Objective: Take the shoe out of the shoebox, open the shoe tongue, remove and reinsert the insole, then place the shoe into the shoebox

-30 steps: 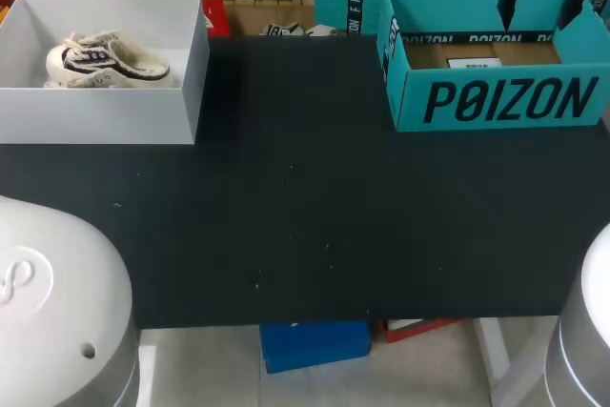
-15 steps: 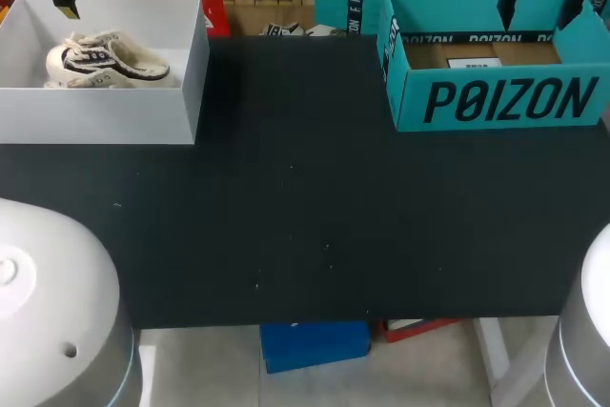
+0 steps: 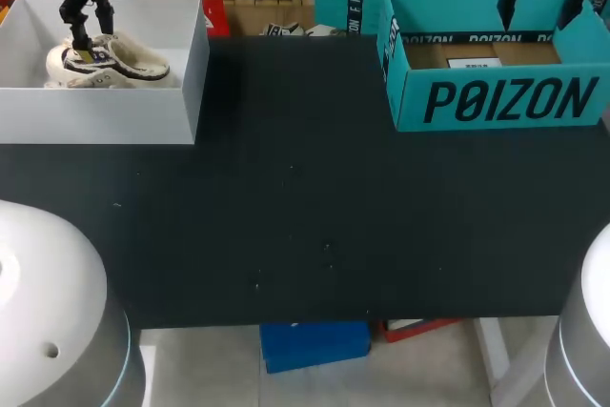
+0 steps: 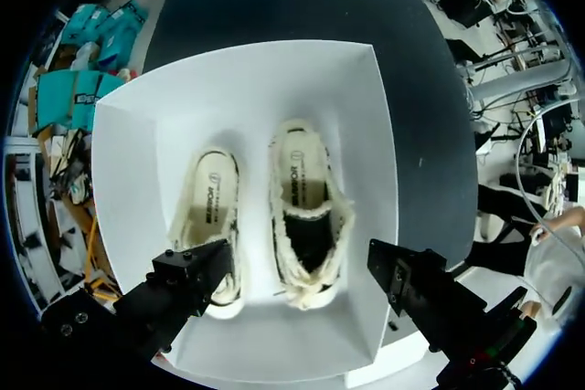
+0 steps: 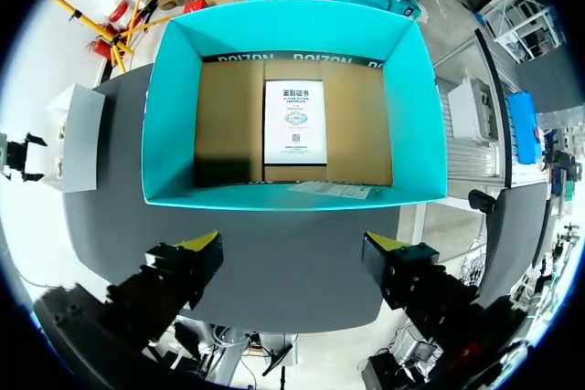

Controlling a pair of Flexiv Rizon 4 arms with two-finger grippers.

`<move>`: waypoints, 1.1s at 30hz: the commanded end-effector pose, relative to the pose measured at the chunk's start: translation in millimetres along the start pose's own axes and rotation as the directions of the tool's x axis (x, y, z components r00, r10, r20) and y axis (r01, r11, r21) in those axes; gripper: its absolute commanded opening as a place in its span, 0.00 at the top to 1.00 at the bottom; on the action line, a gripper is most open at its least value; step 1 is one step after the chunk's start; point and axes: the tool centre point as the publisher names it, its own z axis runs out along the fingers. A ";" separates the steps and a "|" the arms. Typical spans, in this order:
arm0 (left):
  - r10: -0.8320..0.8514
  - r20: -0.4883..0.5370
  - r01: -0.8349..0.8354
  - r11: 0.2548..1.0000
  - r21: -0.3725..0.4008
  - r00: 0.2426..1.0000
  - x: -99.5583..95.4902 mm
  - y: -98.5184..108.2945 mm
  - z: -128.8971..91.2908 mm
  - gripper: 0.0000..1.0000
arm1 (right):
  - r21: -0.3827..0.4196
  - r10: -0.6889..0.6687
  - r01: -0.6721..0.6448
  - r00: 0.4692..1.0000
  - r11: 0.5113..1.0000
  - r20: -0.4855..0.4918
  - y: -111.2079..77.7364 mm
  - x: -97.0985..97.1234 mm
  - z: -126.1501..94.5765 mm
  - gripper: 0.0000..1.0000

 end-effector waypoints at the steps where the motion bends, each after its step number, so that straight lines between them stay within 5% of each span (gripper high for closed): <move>1: -0.006 0.007 0.006 1.000 -0.012 1.000 -0.1 -7.5 23.6 0.00 | 0.001 0.000 0.000 1.000 1.000 0.000 0.6 0.2 -0.1 0.00; 14: -0.057 -0.003 0.057 0.998 -0.013 0.998 -3.0 0.3 68.2 0.04 | 0.001 0.000 0.000 1.000 1.000 0.000 0.6 0.2 -0.1 0.00; 16: -0.066 -0.003 0.066 0.998 -0.021 0.998 -3.6 2.3 73.3 0.25 | 0.001 0.000 0.000 1.000 1.000 0.000 0.6 0.2 -0.1 0.00; 17: -0.067 -0.003 0.067 0.997 -0.023 0.998 -3.6 3.0 75.4 0.46 | 0.001 0.000 0.000 1.000 1.000 0.000 0.6 0.2 -0.1 0.00; 18: -0.071 -0.004 0.071 0.997 -0.026 0.997 -3.6 3.9 77.7 0.51 | 0.001 0.000 0.000 1.000 1.000 0.000 0.6 0.2 -0.1 0.00; 33: -0.104 0.012 0.105 0.991 -0.078 0.994 -9.2 13.1 111.2 0.51 | 0.001 0.000 0.000 1.000 1.000 0.000 0.6 0.2 -0.1 0.00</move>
